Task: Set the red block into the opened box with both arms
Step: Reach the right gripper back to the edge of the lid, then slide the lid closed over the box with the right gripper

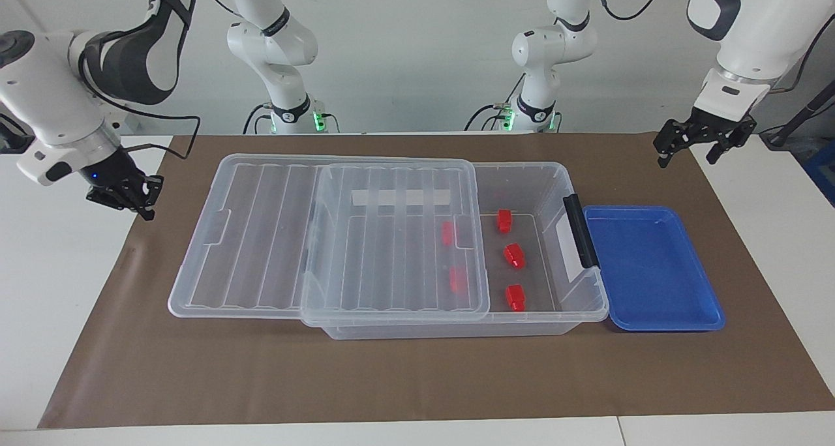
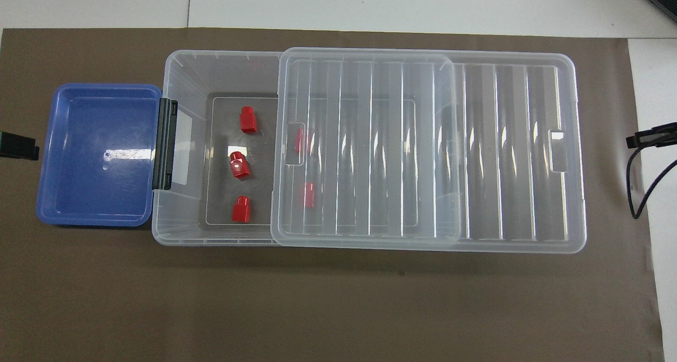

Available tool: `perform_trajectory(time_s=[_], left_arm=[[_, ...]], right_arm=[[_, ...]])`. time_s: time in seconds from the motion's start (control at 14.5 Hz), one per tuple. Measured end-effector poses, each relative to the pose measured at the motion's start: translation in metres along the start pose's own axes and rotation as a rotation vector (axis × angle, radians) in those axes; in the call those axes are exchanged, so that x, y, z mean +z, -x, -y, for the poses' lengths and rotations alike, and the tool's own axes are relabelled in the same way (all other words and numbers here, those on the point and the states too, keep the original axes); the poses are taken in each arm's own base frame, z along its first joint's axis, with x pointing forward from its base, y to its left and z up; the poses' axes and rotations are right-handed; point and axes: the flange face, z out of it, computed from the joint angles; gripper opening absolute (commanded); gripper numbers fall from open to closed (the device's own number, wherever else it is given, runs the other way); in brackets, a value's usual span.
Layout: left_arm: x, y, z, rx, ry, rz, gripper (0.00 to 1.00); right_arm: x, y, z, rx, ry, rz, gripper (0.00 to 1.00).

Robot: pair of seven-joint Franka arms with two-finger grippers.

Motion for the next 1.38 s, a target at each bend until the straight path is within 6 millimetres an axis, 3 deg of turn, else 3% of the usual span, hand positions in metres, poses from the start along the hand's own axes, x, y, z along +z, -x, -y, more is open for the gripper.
perform_trajectory(time_s=[0.34,0.62,0.97,1.38], left_arm=[[0.0,-0.002,-0.015,0.021,0.035,-0.006,1.0],[-0.001,-0.004,-0.03,0.036,0.048,-0.015,1.0],[-0.02,0.001,-0.025,0.028,0.051,0.009,1.0],[-0.019,0.001,-0.028,0.016,0.055,0.012,1.0]], right_arm=[[0.034,-0.021,0.014,-0.012,-0.038,-0.013,0.0],[0.037,-0.032,0.041,-0.034,-0.047,-0.02,0.0],[0.043,-0.043,0.072,-0.015,-0.052,-0.012,0.0],[0.043,-0.055,0.121,0.012,-0.056,-0.013,0.0]])
